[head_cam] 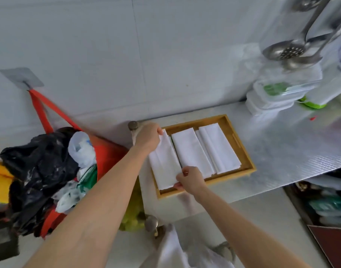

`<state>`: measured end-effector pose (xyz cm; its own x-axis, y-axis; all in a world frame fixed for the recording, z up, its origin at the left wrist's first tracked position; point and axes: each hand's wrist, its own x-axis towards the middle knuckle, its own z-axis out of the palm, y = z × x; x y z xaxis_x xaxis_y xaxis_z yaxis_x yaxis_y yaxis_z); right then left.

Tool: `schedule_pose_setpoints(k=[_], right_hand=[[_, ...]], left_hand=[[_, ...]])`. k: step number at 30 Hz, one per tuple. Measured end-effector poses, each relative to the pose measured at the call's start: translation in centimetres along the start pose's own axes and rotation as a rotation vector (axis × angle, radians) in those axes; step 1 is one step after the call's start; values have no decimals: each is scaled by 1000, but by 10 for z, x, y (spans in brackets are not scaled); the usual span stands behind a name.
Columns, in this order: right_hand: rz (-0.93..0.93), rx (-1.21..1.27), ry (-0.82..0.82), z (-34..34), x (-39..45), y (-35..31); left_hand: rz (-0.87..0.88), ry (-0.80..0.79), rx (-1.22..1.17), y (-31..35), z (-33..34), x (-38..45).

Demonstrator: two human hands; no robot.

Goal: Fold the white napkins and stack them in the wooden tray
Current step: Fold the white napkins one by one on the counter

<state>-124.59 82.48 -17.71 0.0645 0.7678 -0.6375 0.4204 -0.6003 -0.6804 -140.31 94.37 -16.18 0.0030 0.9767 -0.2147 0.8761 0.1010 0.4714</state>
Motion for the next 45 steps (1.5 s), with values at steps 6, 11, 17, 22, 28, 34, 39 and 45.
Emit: schedule_pose_setpoints(k=[6,11,17,22,28,34,39,45], right_hand=[[-27,-178,113,7,-5,7],[-86,-280,156,-1,-14,10],[-128,-246,270,-71,-43,37],[-14,-275,493,-164,-97,132],[216,-362,714,-285,-223,307],[514,-362,988,-376,-378,470],[674,-280,1129,-418,-476,573],[862,-142,1263,-470,-552,675]], left_hand=[[92,-171,51,-1,22,0],[167,-199,212,12,15,-6],[328,-206,284,101,7,-35],[610,-275,390,215,55,-105],[908,-418,509,372,177,-240],[1230,-508,631,518,300,-402],[1467,-548,719,607,375,-510],[1784,-577,726,707,459,-607]])
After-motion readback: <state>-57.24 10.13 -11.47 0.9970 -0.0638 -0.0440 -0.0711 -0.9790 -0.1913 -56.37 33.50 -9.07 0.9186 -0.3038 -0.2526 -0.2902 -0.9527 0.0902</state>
